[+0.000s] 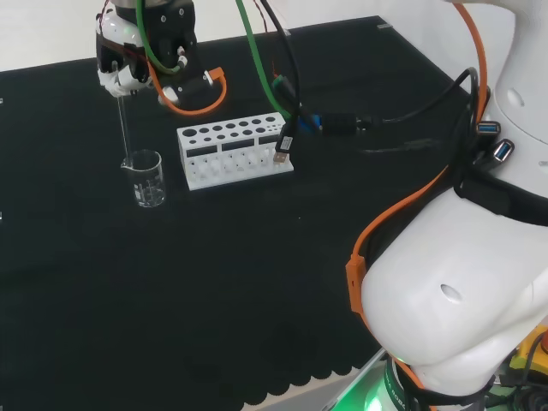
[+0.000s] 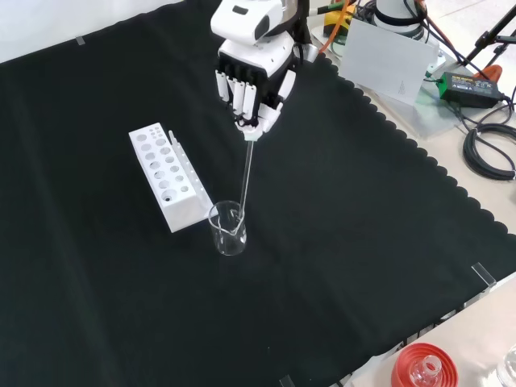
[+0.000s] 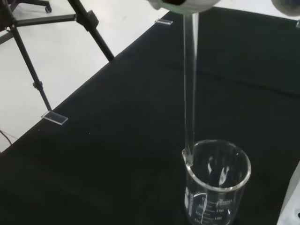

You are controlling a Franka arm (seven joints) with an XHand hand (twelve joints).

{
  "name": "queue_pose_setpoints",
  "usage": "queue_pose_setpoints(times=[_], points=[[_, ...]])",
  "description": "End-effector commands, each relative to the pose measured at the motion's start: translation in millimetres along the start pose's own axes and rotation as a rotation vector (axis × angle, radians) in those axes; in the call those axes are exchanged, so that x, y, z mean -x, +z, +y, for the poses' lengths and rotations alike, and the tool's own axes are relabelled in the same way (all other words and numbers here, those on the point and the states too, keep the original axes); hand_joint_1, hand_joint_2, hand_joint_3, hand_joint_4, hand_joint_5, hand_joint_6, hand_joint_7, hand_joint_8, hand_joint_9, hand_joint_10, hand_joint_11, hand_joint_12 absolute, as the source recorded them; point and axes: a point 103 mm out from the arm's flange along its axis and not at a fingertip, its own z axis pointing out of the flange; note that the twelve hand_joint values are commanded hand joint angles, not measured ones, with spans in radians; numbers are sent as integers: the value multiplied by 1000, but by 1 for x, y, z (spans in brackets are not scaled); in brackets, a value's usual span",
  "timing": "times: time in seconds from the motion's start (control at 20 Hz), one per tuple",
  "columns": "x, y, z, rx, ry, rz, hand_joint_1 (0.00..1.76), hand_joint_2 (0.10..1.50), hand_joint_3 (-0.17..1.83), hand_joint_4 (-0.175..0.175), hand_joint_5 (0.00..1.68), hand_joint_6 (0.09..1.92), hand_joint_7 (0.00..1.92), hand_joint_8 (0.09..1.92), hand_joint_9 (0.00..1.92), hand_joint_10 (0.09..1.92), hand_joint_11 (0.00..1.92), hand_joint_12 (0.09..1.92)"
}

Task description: Stir in the beaker to the left of the white test tube rack with the glass rod.

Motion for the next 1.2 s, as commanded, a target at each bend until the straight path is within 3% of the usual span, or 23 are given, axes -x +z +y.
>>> queue_pose_setpoints(times=[0.05, 0.4, 0.5, 0.8, 1.2], points=[[2, 5, 2, -20, -10, 2, 1320, 1019, -30, -175, 1176, 419, 1333, 679, 1788, 257, 1521, 656], [12, -1, 6, -13, 11, 3, 1320, 1018, -29, -175, 1176, 419, 1332, 680, 1789, 256, 1521, 657], [16, -3, 6, -32, 56, -26, 1320, 1018, -28, -175, 1176, 419, 1332, 680, 1789, 256, 1521, 658], [22, -8, 5, -6, 30, -10, 1320, 1018, -27, -175, 1176, 419, 1332, 681, 1789, 255, 1520, 659], [34, 18, 5, -42, 21, 8, 1320, 1017, -26, -175, 1176, 419, 1331, 682, 1789, 254, 1519, 661]])
